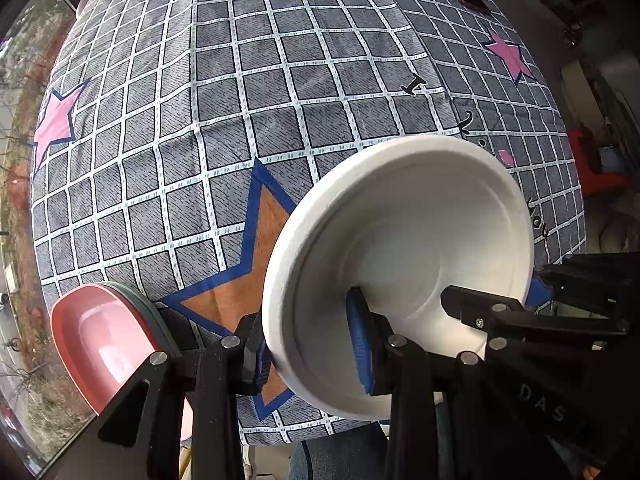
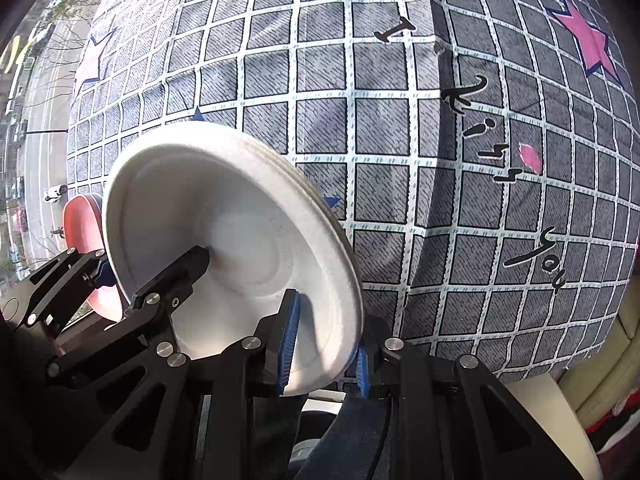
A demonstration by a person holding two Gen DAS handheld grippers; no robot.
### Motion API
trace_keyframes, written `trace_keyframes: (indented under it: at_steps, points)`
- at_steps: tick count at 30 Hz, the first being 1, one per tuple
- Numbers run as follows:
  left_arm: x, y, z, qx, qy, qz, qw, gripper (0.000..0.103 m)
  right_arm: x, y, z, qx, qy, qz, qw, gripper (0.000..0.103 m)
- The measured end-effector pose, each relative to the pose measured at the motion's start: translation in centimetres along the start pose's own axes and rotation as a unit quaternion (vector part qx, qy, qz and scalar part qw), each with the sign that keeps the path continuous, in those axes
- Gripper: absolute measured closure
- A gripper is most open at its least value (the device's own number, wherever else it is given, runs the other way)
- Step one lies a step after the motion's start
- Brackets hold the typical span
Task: Organize plates and bowls
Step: 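Lift the bowl stack with both tools and carry it over the pink plate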
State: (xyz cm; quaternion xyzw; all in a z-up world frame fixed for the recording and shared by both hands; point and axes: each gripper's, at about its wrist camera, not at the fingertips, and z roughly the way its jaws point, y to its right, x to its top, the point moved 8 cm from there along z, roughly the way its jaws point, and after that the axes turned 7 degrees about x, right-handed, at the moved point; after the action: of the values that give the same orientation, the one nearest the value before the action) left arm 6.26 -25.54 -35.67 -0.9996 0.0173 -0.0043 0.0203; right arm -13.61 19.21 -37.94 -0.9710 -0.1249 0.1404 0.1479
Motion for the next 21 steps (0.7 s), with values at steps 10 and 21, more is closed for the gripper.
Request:
trace_keyframes:
  at_steps: [10, 21]
  points:
    - [0.2, -4.2, -4.6, 0.005, 0.037, -0.038, 0.9986, 0.067, 1.1, -5.8, -0.3, -0.007, 0.020, -0.040, 0.999, 0.076]
    - [-0.6, -7.6, -6.4, 0.007, 0.067, -0.109, 0.9917, 0.067, 4.1, -12.6, -0.3, -0.044, 0.031, -0.118, 0.992, 0.076]
